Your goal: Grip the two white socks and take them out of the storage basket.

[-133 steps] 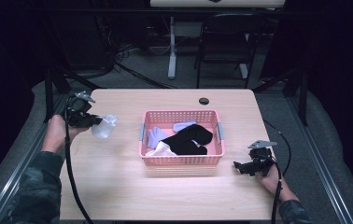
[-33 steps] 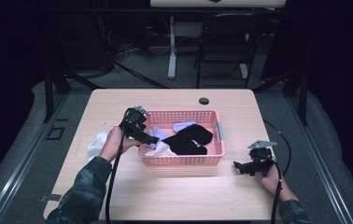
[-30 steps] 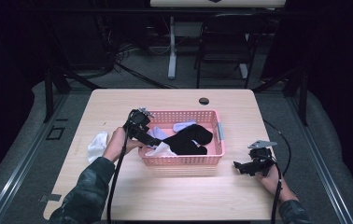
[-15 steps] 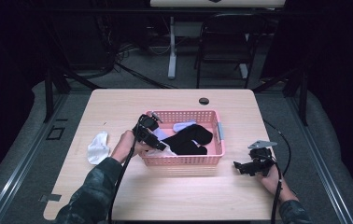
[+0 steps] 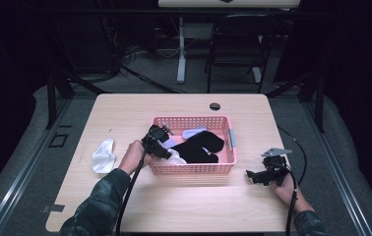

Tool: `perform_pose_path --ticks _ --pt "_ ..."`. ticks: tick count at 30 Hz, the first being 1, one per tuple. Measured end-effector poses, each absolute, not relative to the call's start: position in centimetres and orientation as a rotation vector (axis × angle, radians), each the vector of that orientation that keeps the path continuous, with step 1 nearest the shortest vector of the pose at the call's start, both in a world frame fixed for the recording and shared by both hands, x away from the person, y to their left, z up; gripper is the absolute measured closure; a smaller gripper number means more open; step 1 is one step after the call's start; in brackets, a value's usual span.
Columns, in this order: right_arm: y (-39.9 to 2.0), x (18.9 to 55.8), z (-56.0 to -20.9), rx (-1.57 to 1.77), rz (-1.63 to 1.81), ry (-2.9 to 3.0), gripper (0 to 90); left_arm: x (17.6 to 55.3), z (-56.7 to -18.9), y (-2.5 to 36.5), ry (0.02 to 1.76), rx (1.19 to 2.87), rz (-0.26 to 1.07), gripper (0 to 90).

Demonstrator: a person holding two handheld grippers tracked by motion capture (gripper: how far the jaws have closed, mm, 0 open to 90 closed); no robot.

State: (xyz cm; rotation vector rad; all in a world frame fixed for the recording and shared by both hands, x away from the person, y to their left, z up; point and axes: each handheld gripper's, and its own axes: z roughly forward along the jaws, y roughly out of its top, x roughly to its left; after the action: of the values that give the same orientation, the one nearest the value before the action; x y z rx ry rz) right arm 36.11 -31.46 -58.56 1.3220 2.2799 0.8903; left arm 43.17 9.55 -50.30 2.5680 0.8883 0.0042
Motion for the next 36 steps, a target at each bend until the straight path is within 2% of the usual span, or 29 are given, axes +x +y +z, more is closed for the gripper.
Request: perform_pose_path --ticks 11,36 --pt "-31.5 36.1 -58.6 1.322 0.889 2.280 0.0 43.1 -48.7 10.1 0.848 2.547 0.077 85.8" --pt "-31.5 36.1 -58.6 1.318 0.890 2.284 0.0 43.5 -45.2 10.4 0.804 2.497 0.137 85.8"
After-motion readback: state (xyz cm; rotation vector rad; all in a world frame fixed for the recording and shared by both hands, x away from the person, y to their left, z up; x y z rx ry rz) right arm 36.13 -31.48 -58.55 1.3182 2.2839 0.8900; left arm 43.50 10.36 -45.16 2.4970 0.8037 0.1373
